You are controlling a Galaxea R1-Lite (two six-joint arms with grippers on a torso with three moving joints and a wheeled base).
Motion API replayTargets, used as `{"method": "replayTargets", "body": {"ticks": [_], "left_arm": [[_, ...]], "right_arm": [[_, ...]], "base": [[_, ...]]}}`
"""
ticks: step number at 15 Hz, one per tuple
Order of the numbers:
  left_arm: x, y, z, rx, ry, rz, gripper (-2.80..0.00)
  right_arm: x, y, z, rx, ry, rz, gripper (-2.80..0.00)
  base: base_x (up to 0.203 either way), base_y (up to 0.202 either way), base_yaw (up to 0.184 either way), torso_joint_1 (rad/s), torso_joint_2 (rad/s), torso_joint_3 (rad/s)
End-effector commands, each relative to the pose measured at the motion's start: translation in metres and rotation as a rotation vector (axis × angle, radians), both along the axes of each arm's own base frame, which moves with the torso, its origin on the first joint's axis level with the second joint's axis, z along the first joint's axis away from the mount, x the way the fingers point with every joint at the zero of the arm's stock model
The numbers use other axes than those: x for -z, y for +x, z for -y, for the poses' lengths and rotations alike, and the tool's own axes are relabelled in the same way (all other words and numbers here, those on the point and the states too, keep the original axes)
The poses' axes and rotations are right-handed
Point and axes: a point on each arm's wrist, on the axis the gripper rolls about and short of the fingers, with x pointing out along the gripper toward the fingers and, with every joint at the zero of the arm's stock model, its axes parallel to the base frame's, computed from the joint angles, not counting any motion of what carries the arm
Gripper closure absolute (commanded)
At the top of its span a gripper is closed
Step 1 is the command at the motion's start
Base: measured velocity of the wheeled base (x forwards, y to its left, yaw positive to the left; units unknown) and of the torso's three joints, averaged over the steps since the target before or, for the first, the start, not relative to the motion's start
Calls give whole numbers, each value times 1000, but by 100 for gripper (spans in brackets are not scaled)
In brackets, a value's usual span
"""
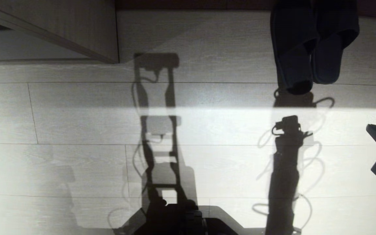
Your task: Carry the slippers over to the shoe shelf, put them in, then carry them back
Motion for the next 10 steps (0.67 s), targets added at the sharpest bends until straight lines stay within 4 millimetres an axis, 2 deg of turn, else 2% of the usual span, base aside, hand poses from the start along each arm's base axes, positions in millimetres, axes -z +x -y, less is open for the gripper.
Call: {"method": "replayTargets", "body": {"ticks": [1,6,10], "left_arm": [[0,0,0,0,-1,0,0],[0,0,0,0,-1,0,0],[0,0,0,0,-1,0,0]], "right_arm": [[1,-37,-1,15,-2,42,0],[39,-98,-6,10,17,24,0],[69,-125,-9,-30,32,-4,0]], "base": [[0,0,0,0,0,0],[0,0,0,0,0,0],[0,0,0,0,0,0]]}}
